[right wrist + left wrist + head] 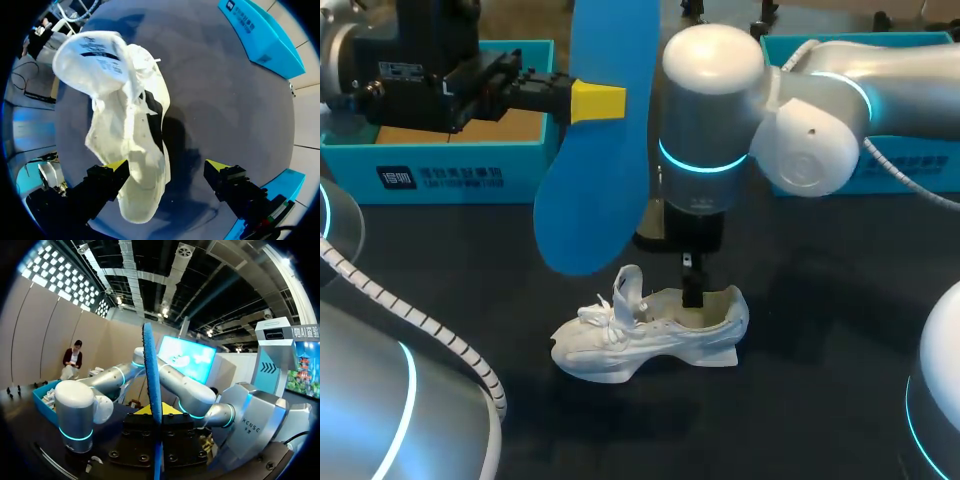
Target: Take the shoe out of the shoebox, open the shoe tongue, remove and reinsert the insole, then place the shoe into the shoebox
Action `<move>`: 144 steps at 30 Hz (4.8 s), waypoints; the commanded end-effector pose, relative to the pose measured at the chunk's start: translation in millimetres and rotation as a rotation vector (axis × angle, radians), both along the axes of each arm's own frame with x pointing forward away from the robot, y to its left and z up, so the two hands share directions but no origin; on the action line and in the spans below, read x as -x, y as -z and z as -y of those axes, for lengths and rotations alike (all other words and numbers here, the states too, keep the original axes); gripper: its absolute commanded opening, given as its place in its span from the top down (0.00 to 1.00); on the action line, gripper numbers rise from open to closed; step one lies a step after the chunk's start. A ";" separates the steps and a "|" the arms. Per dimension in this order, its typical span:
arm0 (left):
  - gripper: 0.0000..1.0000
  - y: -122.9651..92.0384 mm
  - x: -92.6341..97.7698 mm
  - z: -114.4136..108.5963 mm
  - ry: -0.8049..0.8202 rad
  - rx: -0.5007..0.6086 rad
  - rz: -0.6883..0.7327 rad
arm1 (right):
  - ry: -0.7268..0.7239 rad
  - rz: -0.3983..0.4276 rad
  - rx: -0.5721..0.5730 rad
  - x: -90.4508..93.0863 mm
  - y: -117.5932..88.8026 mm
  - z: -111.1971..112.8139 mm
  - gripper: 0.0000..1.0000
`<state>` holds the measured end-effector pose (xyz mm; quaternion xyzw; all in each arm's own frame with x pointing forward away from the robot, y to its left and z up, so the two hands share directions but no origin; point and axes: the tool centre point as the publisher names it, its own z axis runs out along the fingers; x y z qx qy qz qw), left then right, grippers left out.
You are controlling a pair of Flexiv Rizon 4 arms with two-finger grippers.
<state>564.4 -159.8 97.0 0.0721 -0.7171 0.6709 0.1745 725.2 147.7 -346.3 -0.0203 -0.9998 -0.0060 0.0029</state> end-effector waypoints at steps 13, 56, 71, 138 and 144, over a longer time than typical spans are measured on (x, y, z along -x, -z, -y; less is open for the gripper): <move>1.00 -0.8 -1.6 1.1 0.003 -0.004 0.000 | -0.014 -0.037 -0.001 -3.2 44.3 -8.0 0.40; 1.00 -0.8 -1.6 1.1 0.003 -0.004 0.000 | 0.512 -0.105 -0.015 24.3 -23.6 13.7 1.00; 1.00 -0.8 -1.6 1.1 0.003 -0.004 0.000 | 1.146 -0.229 -0.106 34.8 -30.5 5.1 1.00; 1.00 -0.8 -1.6 1.1 0.003 -0.004 0.000 | 1.358 -0.235 -0.196 53.1 47.1 -6.3 0.54; 1.00 -0.8 -1.6 1.1 0.003 -0.004 0.000 | 1.319 -0.292 -0.257 56.4 22.3 -2.6 0.00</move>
